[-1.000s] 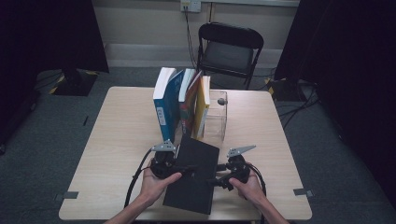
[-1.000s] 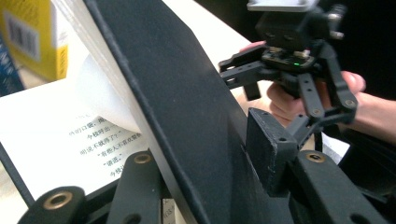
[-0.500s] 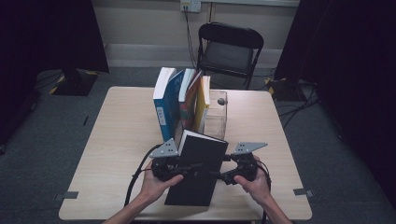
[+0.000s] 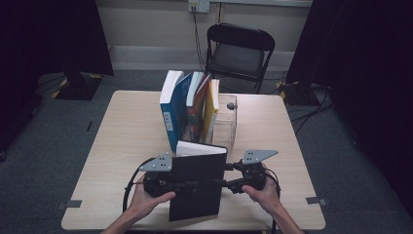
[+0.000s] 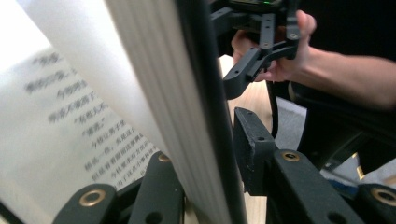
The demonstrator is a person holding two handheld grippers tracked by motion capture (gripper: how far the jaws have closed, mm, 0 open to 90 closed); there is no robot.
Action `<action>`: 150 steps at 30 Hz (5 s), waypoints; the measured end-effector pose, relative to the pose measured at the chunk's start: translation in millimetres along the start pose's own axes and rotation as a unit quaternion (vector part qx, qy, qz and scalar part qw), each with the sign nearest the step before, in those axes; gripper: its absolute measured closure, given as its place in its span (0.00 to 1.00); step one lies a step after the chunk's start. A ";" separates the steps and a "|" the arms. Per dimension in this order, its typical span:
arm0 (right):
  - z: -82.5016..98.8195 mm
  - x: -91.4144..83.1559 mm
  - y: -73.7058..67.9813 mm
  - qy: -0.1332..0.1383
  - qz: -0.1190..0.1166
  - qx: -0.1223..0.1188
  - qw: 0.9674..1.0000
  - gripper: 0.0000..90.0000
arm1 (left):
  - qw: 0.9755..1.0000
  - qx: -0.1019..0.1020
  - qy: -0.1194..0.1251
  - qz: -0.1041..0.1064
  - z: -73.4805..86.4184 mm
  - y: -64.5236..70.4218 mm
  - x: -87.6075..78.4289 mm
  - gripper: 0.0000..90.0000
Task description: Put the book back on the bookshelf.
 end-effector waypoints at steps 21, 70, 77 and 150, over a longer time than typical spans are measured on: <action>-10.0 -5.2 0.8 -0.004 0.041 -0.056 0.998 0.46 | 0.998 0.021 0.016 -0.059 -4.9 -23.3 8.6 0.65; -6.9 -38.1 3.4 -0.033 0.113 -0.055 0.992 0.58 | 0.970 -0.106 -0.052 -0.211 42.5 -101.7 -33.1 0.21; -0.5 -53.8 13.0 -0.033 0.135 -0.037 0.990 0.58 | 0.955 -0.116 -0.070 -0.266 61.5 -125.0 -57.9 0.19; -24.1 -59.0 91.7 -0.017 0.278 0.033 0.960 0.57 | 0.915 -0.133 -0.060 -0.377 97.7 -176.4 -69.7 0.00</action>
Point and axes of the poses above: each handheld gripper's, and its own axes: x roughly forward along the jaws, z roughly out of its underside, y roughly to its right, the point moved 8 cm from there along x, roughly forward along the jaws, and after that the axes turned 10 degrees about -x, right-handed, at the moved point
